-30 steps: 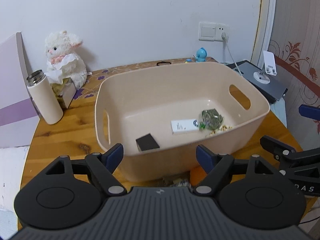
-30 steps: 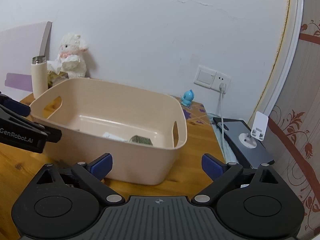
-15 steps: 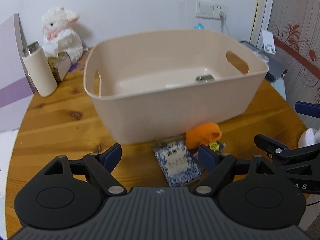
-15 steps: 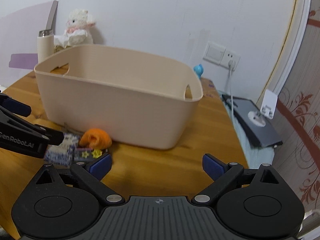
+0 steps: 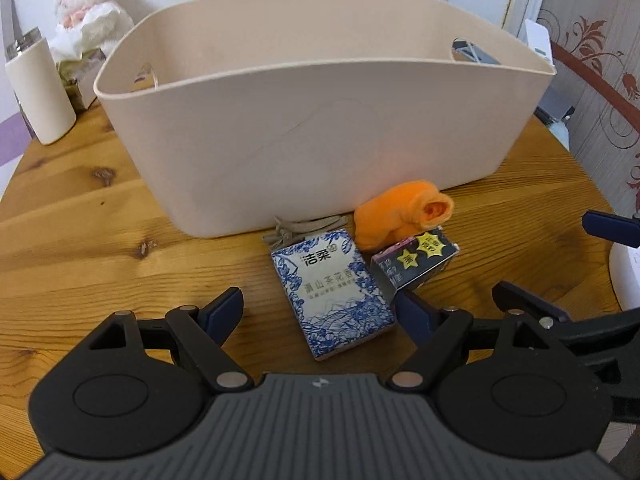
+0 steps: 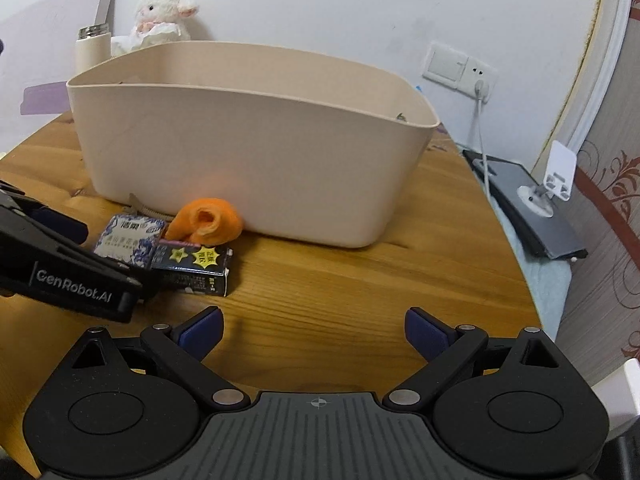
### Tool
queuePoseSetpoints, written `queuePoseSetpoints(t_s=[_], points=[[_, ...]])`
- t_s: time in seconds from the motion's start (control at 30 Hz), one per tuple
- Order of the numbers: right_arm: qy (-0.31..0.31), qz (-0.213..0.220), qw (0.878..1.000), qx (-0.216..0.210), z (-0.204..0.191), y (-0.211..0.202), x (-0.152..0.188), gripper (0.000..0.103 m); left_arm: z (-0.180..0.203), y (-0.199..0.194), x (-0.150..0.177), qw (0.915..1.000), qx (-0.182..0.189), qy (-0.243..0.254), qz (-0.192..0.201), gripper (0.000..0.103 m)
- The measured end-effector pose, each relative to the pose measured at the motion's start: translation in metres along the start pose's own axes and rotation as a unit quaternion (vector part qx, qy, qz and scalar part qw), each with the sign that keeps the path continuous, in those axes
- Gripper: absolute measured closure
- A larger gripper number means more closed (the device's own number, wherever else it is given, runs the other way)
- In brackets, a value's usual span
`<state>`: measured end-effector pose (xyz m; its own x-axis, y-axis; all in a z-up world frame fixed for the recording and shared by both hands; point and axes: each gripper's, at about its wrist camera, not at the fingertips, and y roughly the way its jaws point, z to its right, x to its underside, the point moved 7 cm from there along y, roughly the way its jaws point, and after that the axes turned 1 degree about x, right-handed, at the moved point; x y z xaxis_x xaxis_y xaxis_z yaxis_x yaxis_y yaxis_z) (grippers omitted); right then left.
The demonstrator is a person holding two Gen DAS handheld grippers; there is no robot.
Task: Organize objects
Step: 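Move both grippers back toward the tissue pack and star box, then grasp the star box with the right gripper while the left grasps the tissue pack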
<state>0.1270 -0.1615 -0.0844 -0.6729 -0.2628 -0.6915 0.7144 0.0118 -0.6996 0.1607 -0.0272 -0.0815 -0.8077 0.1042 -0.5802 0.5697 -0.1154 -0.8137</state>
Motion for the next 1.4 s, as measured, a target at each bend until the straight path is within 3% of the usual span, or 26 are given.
queuePoseSetpoints(t_s=[0.4,0.8,0.87,0.93,1.0,1.03,1.4], points=[[-0.011,-0.005,0.999,-0.044,-0.027,0.014,-0.002,0.002,-0.034,0.005,0.002,0.9996,-0.011,-0.027,0.001,0.018],[0.006,0.004,0.998,-0.07,-0.051,0.032,-0.012,0.003,-0.049,0.0,0.006,0.9997,-0.021,-0.013,0.0,0.019],[0.01,0.01,0.997,-0.071,-0.053,0.033,-0.013,0.011,-0.05,-0.002,0.006,0.9996,-0.023,-0.014,0.001,0.024],[0.016,0.013,0.997,-0.08,-0.054,0.033,-0.014,0.02,-0.051,-0.004,0.005,0.9996,-0.023,-0.013,0.005,0.035],[0.024,0.015,0.996,-0.09,-0.053,0.032,-0.015,0.039,-0.053,-0.007,0.004,0.9997,-0.021,-0.011,0.007,0.055],[0.026,0.017,0.995,-0.091,-0.052,0.03,-0.016,0.054,-0.054,-0.008,0.004,0.9998,-0.017,-0.009,0.007,0.055],[0.015,0.032,0.997,-0.073,-0.037,0.008,-0.012,0.054,-0.049,-0.023,0.011,0.9999,-0.001,-0.002,0.017,0.056]])
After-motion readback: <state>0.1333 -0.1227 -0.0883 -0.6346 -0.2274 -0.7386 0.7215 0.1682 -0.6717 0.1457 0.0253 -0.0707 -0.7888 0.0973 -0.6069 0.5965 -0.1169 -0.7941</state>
